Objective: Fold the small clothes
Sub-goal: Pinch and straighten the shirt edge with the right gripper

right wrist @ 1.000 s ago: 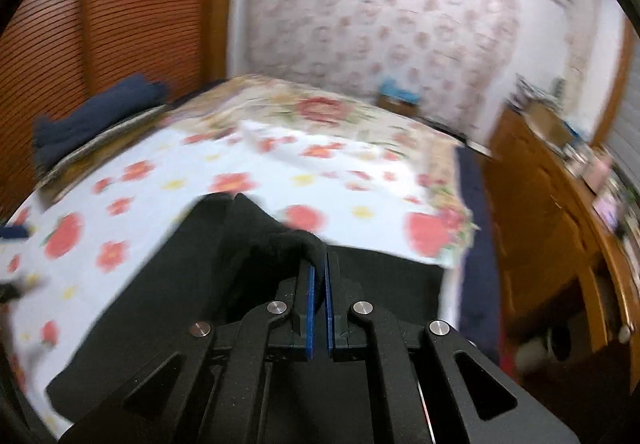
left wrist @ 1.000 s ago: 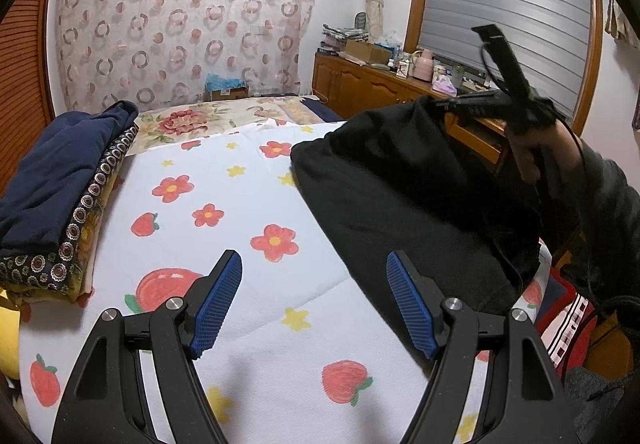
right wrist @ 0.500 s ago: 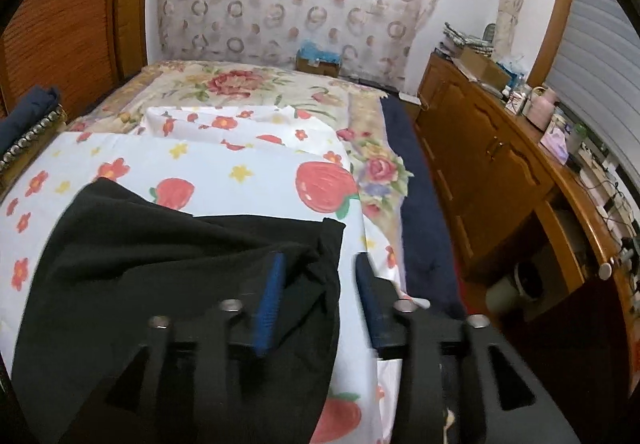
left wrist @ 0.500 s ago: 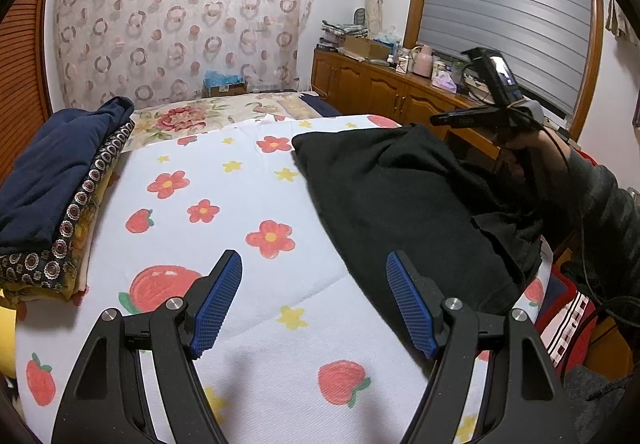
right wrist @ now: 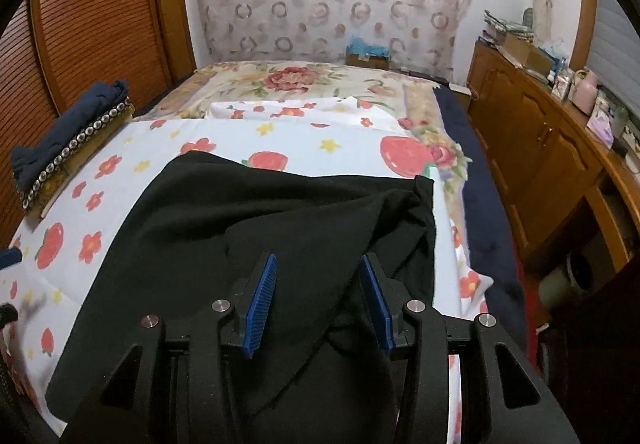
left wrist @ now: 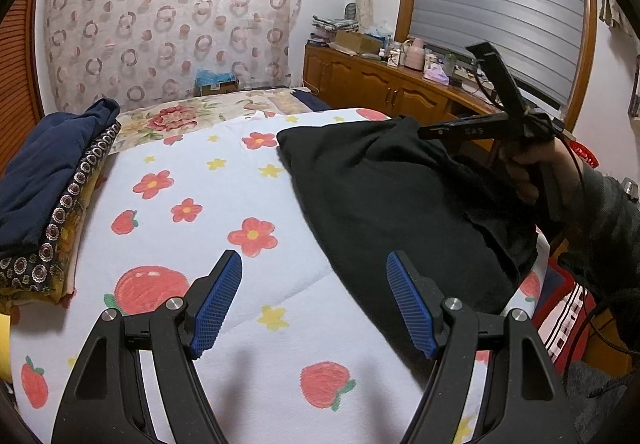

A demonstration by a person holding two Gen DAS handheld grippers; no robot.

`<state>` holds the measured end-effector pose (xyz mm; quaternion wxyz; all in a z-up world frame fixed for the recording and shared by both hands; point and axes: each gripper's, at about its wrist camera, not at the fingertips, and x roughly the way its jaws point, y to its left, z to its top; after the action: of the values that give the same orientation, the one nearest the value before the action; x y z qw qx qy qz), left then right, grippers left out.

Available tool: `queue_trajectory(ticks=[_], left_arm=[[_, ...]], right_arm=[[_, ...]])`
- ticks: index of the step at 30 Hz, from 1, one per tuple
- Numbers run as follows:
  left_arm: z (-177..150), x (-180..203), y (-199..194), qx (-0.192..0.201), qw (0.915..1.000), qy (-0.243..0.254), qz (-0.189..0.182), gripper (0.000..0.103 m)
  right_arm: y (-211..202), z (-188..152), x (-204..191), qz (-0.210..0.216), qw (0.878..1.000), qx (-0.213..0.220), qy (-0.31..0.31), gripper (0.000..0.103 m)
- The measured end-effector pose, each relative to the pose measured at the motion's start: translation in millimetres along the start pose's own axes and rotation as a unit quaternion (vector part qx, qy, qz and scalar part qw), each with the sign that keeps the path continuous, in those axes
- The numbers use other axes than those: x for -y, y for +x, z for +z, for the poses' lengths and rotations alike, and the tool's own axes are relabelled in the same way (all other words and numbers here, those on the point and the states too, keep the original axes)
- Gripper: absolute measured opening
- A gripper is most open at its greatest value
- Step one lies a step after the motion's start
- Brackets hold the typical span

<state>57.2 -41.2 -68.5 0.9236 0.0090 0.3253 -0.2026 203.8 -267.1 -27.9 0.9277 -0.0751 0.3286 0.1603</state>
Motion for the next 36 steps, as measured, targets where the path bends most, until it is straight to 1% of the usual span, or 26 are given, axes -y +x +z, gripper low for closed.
queue_trajectory(ticks=[5, 9, 10, 11, 12, 13, 14, 15, 16, 17, 20, 22, 23, 25, 26, 27, 28, 29, 32, 34, 36], left_arm=[[-1.4, 4.1, 4.9, -0.006, 1.0000, 0.001, -0.006, 0.076], [-3.4, 8.0, 9.5, -0.012, 0.9999, 0.004, -0.010, 0.076], [-4.0, 8.6, 10.2, -0.013, 0.9998, 0.004, -0.011, 0.076], [-5.2, 8.9, 10.7, -0.015, 0.9998, 0.004, -0.012, 0.076], [-5.6, 9.1, 11.0, -0.016, 0.9998, 0.004, -0.013, 0.076], [-6.2, 9.3, 11.1, -0.016, 0.9998, 0.004, -0.013, 0.076], [-7.0, 9.3, 11.0, -0.017, 0.9998, 0.004, -0.013, 0.076], [-7.6, 9.2, 10.6, -0.017, 0.9998, 0.003, -0.012, 0.076], [-7.9, 8.6, 10.4, -0.018, 0.9998, 0.001, -0.013, 0.076], [-8.0, 8.2, 9.8, -0.017, 0.9997, -0.001, -0.014, 0.076], [-7.9, 8.7, 8.8, -0.015, 0.9998, -0.001, -0.015, 0.076], [-7.4, 8.1, 9.9, -0.016, 0.9998, -0.001, -0.014, 0.076], [-7.5, 8.0, 9.8, -0.015, 0.9998, -0.001, -0.014, 0.076], [-7.2, 8.6, 9.5, -0.014, 0.9998, -0.002, -0.015, 0.076], [-7.3, 9.2, 8.8, -0.013, 0.9998, -0.001, -0.016, 0.076], [-7.7, 10.3, 8.3, -0.012, 0.9998, 0.000, -0.016, 0.076], [-8.2, 11.5, 8.2, -0.012, 0.9998, 0.001, -0.017, 0.076], [-8.4, 12.1, 9.1, -0.013, 0.9998, 0.001, -0.018, 0.076], [-8.5, 15.0, 10.4, -0.014, 0.9996, 0.003, -0.023, 0.076], [-8.3, 17.8, 10.7, -0.013, 0.9995, 0.006, -0.027, 0.080], [-8.4, 20.8, 9.2, -0.009, 0.9992, 0.006, -0.037, 0.091]], right_arm=[[13.3, 16.0, 9.9, -0.005, 1.000, -0.013, 0.023, 0.045], [23.4, 30.3, 16.5, -0.022, 0.999, -0.030, 0.039, 0.045], [29.0, 32.6, 19.9, -0.022, 0.998, -0.035, 0.044, 0.032], [31.3, 34.3, 21.4, -0.023, 0.998, -0.035, 0.044, 0.022], [31.4, 36.2, 21.2, -0.026, 0.998, -0.030, 0.038, 0.006], [29.2, 38.3, 19.8, -0.026, 0.999, -0.021, 0.026, 0.003], [24.8, 39.4, 17.1, -0.024, 1.000, -0.008, 0.012, 0.002], [17.4, 41.0, 16.7, -0.036, 0.999, 0.011, 0.002, 0.002], [12.2, 41.9, 17.5, -0.054, 0.998, 0.021, 0.002, 0.002], [6.6, 44.4, 21.9, -0.071, 0.997, 0.028, 0.010, 0.002], [-0.9, 47.7, 34.6, -0.097, 0.994, 0.033, 0.038, 0.002], [-0.7, 46.1, 37.2, -0.088, 0.995, 0.025, 0.044, 0.012], [-0.4, 44.4, 35.5, -0.092, 0.995, 0.018, 0.039, 0.014], [-7.3, 39.3, 28.7, -0.106, 0.994, 0.019, 0.026, 0.021], [-13.6, 34.7, 24.8, -0.099, 0.995, 0.023, 0.020, 0.023], [-20.1, 32.0, 21.2, -0.092, 0.995, 0.025, 0.017, 0.027], [-30.0, 24.6, 15.1, -0.085, 0.996, 0.031, 0.015, 0.035], [-33.9, 24.2, 15.9, -0.078, 0.996, 0.035, 0.012, 0.039], [-58.2, 1.3, -1.7, -0.043, 0.998, 0.042, 0.002, 0.043], [-69.5, -17.7, -17.3, -0.021, 0.999, 0.035, -0.007, 0.045], [-79.1, -35.2, -29.0, -0.003, 0.999, 0.032, -0.016, 0.046]])
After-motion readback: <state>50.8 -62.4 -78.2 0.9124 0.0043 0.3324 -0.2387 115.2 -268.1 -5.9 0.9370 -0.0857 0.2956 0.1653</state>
